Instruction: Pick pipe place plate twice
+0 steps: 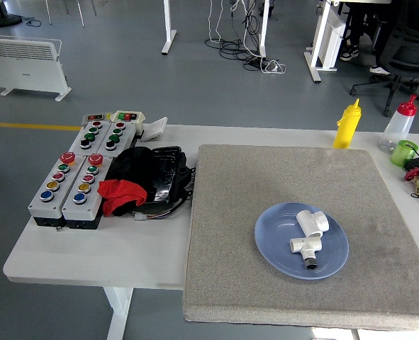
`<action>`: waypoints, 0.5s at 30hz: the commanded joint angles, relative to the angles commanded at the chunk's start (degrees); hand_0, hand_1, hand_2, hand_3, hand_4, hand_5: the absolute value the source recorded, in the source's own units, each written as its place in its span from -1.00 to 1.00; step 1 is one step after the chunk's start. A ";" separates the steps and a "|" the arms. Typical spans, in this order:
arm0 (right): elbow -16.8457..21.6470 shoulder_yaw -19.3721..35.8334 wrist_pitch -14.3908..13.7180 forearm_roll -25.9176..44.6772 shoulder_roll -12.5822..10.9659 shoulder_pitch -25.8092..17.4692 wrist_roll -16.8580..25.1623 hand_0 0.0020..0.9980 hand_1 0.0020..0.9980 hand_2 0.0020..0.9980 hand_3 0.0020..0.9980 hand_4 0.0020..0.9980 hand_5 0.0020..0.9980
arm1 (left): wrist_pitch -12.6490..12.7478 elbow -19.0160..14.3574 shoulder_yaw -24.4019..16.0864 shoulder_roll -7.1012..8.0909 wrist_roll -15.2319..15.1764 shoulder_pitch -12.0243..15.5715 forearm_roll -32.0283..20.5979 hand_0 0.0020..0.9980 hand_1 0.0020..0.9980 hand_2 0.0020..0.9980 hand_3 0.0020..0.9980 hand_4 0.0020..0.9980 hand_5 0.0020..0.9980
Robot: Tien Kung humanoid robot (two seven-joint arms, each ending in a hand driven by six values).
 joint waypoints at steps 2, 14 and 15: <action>-0.12 0.09 0.05 -0.06 0.09 -0.19 -0.12 0.85 0.74 0.97 0.87 0.11 -0.05 | 4.28 -0.37 1.81 0.00 -2.32 0.01 -4.76 0.59 0.29 0.18 0.39 -0.46 0.90; -0.70 0.65 0.50 -0.71 0.73 -1.21 -0.91 0.85 0.74 0.96 0.86 0.11 -0.05 | 3.64 0.47 5.06 0.00 -17.50 -1.74 -27.10 0.64 0.61 0.88 0.85 -0.07 1.00; -0.76 0.74 0.51 -0.65 0.79 -1.31 -0.89 0.85 0.74 0.96 0.86 0.11 -0.05 | 3.75 0.36 5.43 0.00 -18.02 -1.77 -27.71 0.64 0.61 0.88 0.85 -0.07 1.00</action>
